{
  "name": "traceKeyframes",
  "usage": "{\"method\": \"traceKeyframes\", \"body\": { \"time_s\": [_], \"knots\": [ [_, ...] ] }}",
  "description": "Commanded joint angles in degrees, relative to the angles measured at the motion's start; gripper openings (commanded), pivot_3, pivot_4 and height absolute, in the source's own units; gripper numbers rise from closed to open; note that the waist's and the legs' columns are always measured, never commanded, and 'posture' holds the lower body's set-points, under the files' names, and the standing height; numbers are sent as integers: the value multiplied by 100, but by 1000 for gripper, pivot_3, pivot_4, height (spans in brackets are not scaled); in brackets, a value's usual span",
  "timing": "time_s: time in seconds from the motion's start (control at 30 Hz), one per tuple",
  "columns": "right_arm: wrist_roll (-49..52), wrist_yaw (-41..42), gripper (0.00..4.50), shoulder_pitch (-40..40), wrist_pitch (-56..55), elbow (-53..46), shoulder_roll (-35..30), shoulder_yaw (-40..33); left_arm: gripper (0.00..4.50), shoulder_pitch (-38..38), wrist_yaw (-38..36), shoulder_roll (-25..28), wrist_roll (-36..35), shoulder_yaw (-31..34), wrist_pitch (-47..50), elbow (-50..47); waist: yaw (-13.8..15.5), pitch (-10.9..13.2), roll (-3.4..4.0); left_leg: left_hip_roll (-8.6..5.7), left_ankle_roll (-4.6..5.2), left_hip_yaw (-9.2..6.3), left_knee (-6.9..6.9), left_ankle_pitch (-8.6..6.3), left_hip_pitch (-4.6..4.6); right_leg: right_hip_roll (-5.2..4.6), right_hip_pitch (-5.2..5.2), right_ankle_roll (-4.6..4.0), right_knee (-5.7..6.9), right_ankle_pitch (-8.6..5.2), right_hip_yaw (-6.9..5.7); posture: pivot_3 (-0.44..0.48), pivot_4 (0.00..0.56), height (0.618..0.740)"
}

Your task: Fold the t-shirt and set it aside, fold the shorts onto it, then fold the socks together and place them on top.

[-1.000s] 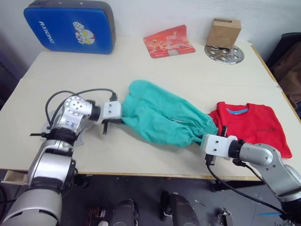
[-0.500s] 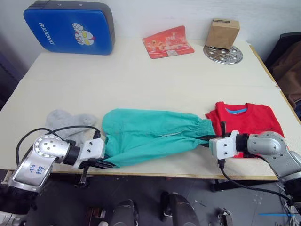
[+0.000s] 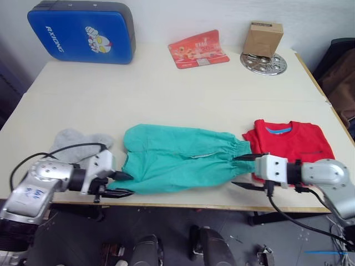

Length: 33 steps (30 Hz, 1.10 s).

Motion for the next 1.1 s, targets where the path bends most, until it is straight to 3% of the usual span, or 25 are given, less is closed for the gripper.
{"method": "traceKeyframes", "body": {
  "time_s": [0.03, 0.13, 0.23, 0.37, 0.5, 0.7, 0.73, 0.97, 1.1],
  "knots": [
    [1315, 52, 4500, 321, 1402, -1030, -291, -854, 3397, -537, -420, 325, -1169, 626, 1145, 50, 0, 0, -1, -1, 0, -3, 0, 0, 0, -1, 1, 0, 1, 0, -2, 0, 150, 740],
    [2522, -278, 4500, 171, 2519, -1569, -237, -1281, 4354, -1458, -110, 77, -1580, 619, 1763, 339, 10, 0, 0, -2, -3, -7, 0, 0, 4, 0, 5, 0, 2, 0, -3, 0, 150, 740],
    [3090, -933, 4500, -422, 3292, -1728, 102, -1142, 4469, -2091, 346, -452, -1180, 202, 1550, 696, 12, -3, 1, -5, -4, -7, 0, 1, 6, 0, 11, 0, 1, 0, -3, 0, 150, 740],
    [2406, -1712, 3492, -1234, 3797, -1531, 825, -64, 3503, -2724, 736, -1339, 188, -1001, 225, 1625, 6, -4, 0, -7, -11, 0, -2, 3, 7, 9, 6, 0, 7, 0, -3, 0, 150, 740],
    [1348, -2004, 2098, -1613, 3688, -1081, 1438, 946, 2233, -3331, 839, -2203, 782, -1460, -647, 2798, 20, -4, -1, -8, -11, 6, 1, 4, -7, 16, -7, -1, 23, 0, -5, 0, 150, 740],
    [76, -2240, 21, -1657, 3523, -380, 1790, 1775, 269, -3811, 768, -2684, 1565, -1869, -1676, 4148, 9, -4, -1, -10, -8, 9, 2, 5, -31, 17, -24, 8, 11, 5, -10, 0, 150, 740],
    [-87, -2246, 0, -1560, 3451, -324, 1735, 1801, 20, -3829, 769, -2670, 1697, -1903, -1868, 4352, 3, -4, -1, -9, -7, 9, 2, 5, -32, 16, -24, 8, 11, 5, -10, 0, 150, 740],
    [45, -2124, 0, -301, 3523, -1089, 1122, 754, 20, -4095, 1289, -2419, 2303, -1677, -2896, 5898, 69, -10, -10, -9, -4, 0, 3, 4, -15, 11, -1, 10, 6, 6, -15, 0, 150, 740],
    [578, -1864, 0, 293, 3679, -1765, 822, -209, 20, -4338, 1167, -2247, 2016, -1189, -2895, 6085, 104, -11, -12, -9, 2, 1, 4, 1, -6, 8, 4, 13, 2, 8, -10, 0, 150, 740]
  ]
}}
